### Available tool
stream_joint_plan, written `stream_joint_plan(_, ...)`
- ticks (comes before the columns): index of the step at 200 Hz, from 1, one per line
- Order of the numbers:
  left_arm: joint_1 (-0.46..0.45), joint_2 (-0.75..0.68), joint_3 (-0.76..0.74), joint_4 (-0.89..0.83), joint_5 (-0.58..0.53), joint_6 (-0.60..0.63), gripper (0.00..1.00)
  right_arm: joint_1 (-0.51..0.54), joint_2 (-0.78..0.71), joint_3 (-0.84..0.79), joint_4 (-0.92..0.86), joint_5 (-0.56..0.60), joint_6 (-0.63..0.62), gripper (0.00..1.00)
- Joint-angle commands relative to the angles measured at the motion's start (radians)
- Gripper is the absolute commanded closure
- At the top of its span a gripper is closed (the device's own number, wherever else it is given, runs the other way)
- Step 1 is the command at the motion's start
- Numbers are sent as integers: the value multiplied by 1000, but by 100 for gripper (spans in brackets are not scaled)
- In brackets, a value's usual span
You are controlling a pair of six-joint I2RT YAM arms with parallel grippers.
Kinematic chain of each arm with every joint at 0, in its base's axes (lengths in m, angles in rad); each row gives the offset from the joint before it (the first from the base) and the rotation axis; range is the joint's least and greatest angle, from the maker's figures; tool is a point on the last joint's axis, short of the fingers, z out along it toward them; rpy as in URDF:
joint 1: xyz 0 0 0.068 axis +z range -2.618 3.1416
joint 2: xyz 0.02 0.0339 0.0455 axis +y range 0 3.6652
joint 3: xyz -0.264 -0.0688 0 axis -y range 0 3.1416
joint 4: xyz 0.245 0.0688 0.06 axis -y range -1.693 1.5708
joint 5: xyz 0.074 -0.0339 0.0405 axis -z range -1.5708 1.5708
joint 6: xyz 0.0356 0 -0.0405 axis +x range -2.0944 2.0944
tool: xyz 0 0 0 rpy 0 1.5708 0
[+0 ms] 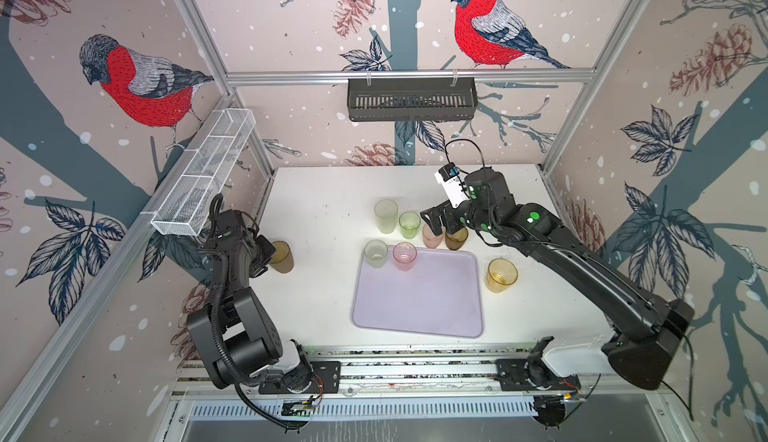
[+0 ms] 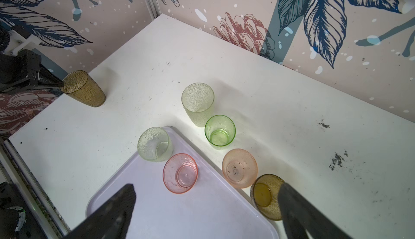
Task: Place the glasses into the tray
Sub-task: 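Close the left gripper on the olive cup's rim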
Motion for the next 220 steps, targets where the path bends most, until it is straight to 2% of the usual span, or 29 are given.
stream_joint_plan(1, 5, -8, -3, 6, 17, 2, 92, 0, -9, 1, 17, 15, -4, 0)
stream_joint_plan(173, 5, -31, -12, -8, 34, 25, 98, -1, -13, 3, 25, 9, 1, 0)
stream_joint_plan(220, 5, -26, -43, 6, 53, 32, 88, -1, -6, 19, 21, 10, 1, 0)
